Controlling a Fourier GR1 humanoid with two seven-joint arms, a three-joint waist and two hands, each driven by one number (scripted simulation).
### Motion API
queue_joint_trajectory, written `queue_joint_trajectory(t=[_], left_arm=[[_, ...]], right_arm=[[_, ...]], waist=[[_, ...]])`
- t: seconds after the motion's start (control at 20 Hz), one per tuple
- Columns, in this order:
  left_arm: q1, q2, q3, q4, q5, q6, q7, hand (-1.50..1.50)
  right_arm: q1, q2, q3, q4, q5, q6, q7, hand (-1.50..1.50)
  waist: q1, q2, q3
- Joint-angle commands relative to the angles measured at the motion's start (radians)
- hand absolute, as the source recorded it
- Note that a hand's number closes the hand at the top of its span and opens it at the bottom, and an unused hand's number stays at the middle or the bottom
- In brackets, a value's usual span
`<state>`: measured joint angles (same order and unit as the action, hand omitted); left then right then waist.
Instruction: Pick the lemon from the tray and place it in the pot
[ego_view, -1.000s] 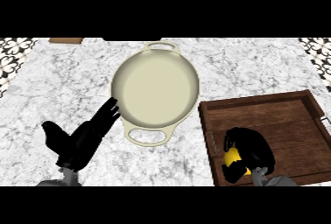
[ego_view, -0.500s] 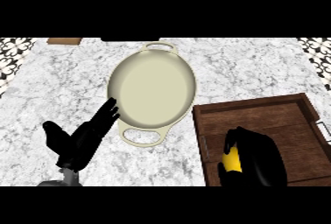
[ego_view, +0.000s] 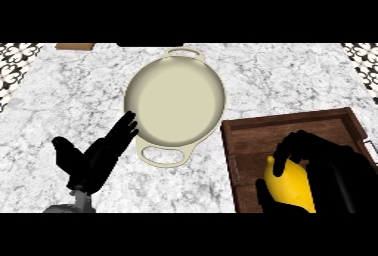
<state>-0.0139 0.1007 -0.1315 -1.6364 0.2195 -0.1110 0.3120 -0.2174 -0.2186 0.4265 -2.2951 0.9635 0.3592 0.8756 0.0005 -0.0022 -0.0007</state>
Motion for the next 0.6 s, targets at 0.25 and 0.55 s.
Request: queue_joint_trajectory(t=[0.25, 0.55], left_arm=[[-0.009, 0.013, 0.024, -0.013, 0.028, -0.034, 0.017, 0.0], [-0.013, -0.005, 0.015, -0.007, 0.001, -0.021, 0.003, 0.0]], right_arm=[[-0.454, 0.211, -0.154, 0.206, -0.111, 0.078, 0.089, 1.5], [-0.657, 0.217, -0.219, 0.451, -0.153, 0.017, 0.11, 1.5]], waist=[[0.016, 0.003, 0.0], [0.018, 0.003, 0.0]])
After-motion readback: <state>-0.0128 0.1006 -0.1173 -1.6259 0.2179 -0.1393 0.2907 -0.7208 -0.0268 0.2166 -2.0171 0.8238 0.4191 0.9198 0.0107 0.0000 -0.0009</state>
